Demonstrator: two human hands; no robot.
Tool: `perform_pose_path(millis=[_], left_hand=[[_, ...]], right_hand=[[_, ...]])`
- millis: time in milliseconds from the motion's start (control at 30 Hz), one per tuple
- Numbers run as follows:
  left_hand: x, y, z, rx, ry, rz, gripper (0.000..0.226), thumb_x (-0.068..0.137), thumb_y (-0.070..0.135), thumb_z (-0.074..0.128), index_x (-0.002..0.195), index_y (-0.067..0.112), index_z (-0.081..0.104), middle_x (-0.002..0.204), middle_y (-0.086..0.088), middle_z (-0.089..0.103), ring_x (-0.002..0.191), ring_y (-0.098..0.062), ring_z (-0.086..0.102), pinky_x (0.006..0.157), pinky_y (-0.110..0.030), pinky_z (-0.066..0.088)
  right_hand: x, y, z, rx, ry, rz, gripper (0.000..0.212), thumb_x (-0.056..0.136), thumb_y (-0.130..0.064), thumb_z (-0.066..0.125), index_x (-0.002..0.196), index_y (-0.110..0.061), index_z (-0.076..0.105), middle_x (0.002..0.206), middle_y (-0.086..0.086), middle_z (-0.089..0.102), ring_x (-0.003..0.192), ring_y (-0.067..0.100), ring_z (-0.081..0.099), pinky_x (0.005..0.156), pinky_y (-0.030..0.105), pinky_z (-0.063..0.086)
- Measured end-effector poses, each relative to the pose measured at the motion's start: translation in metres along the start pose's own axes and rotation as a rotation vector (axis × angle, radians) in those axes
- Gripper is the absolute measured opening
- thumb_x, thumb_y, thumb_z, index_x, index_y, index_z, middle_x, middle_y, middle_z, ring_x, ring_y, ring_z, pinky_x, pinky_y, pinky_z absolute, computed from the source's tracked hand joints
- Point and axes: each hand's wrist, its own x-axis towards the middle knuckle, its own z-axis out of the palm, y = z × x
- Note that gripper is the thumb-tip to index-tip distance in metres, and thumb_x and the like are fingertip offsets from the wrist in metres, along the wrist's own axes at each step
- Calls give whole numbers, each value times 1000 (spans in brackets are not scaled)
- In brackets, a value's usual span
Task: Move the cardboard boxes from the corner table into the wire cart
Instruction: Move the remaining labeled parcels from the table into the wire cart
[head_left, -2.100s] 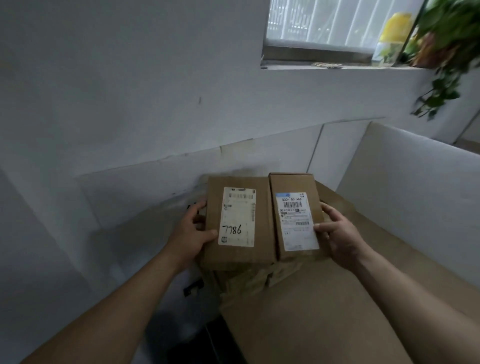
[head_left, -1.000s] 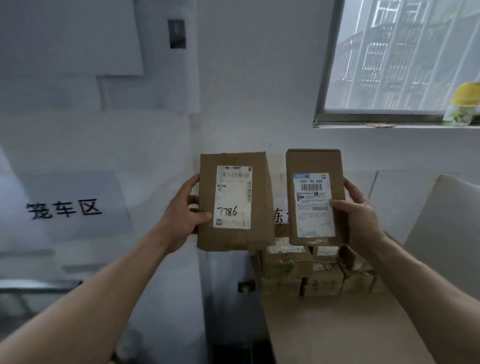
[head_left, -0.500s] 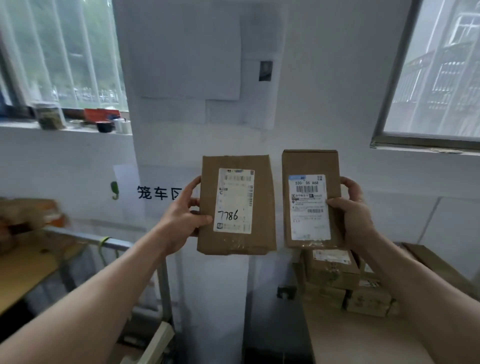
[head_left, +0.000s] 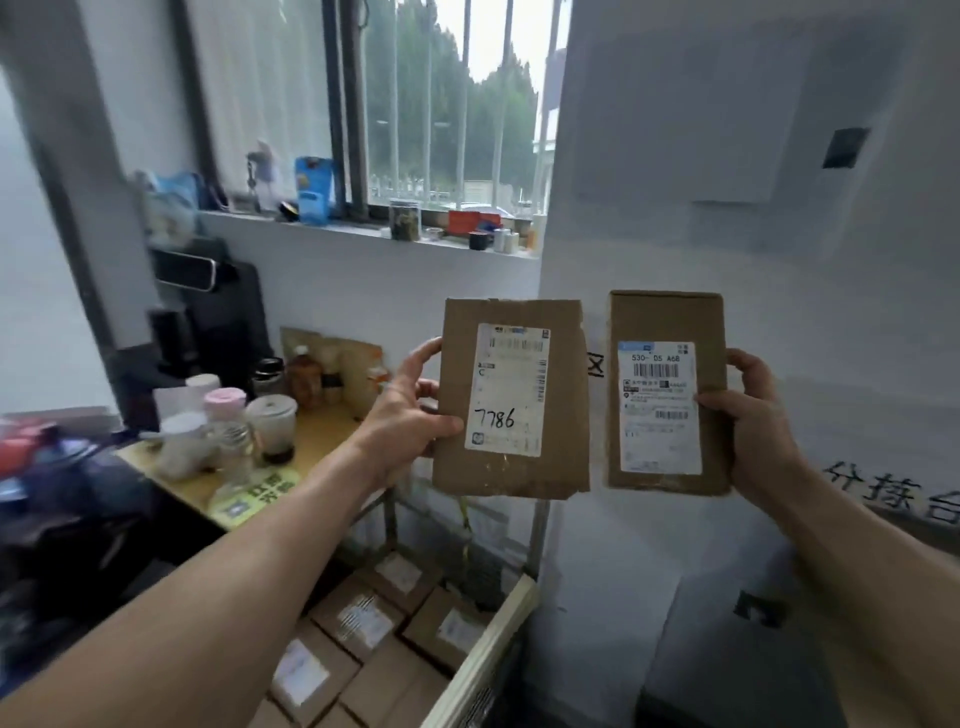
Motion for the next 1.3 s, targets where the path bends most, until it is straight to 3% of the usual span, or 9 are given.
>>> perform_pose_path(millis=[200, 333, 533, 633, 767, 900, 1067, 1200, 1300], left_hand=[[-62, -3, -109, 21, 184, 0, 87, 84, -15, 65, 143, 45, 40, 119, -16, 56, 106, -33, 67, 74, -45, 62], [-95, -6, -162, 67, 307, -14, 88, 85, -13, 65, 145, 45, 37, 119, -14, 56, 106, -32, 66, 69, -38, 61], [-126, -18, -219, 127, 478, -73, 86, 87, -9, 66, 143, 50, 37, 121, -15, 56, 107, -28, 66, 80, -49, 62], [-136, -29, -241, 152, 577, -96, 87, 87, -9, 67, 146, 47, 36, 121, -16, 58, 109, -30, 65, 78, -42, 62], [-142, -43, -262, 181, 718, -124, 90, 85, -14, 65, 134, 58, 42, 116, -18, 60, 105, -33, 67, 76, -48, 61], [-148, -62, -278, 164, 856, -166, 88, 84, -19, 61, 147, 37, 39, 111, -7, 62, 89, -17, 71, 59, -30, 58], [-172, -96, -291, 150, 1019, -256, 89, 83, -21, 62, 149, 34, 38, 116, -14, 60, 93, -26, 70, 65, -36, 60], [-200, -132, -296, 161, 1099, -298, 87, 79, -24, 62, 138, 38, 45, 118, -12, 61, 93, -22, 70, 77, -43, 60], [-224, -160, -302, 131, 1140, -322, 88, 78, -26, 62, 128, 44, 46, 127, -3, 59, 94, -9, 71, 74, -32, 60]], right_hand=[[-5, 16, 124, 79, -183, 10, 48, 88, 9, 46, 121, -24, 51, 108, 11, 73, 89, 30, 74, 66, 46, 61], [-2, 33, 193, 127, -314, 36, 49, 84, 6, 50, 122, -25, 52, 89, -1, 77, 79, 23, 76, 58, 37, 60], [11, 71, 282, 170, -505, 133, 56, 71, -12, 61, 122, -33, 52, 91, 4, 77, 80, 30, 75, 59, 44, 60], [21, 93, 325, 175, -569, 172, 60, 70, -12, 61, 126, -31, 50, 94, 5, 77, 79, 29, 75, 57, 43, 60], [35, 123, 377, 186, -654, 215, 57, 70, -11, 61, 124, -29, 52, 110, 11, 70, 87, 31, 72, 65, 45, 60], [48, 152, 422, 130, -749, 241, 51, 70, -14, 60, 117, -32, 55, 105, 0, 74, 93, 25, 74, 70, 45, 61], [45, 196, 469, 88, -878, 295, 54, 67, -16, 61, 118, -32, 56, 114, 4, 69, 89, 16, 73, 71, 41, 58], [26, 229, 496, 79, -923, 387, 54, 66, -11, 60, 116, -32, 56, 115, 7, 70, 94, 22, 73, 78, 46, 58], [4, 256, 511, 19, -968, 430, 46, 81, -4, 59, 116, -35, 55, 114, 5, 72, 102, 30, 71, 85, 52, 58]])
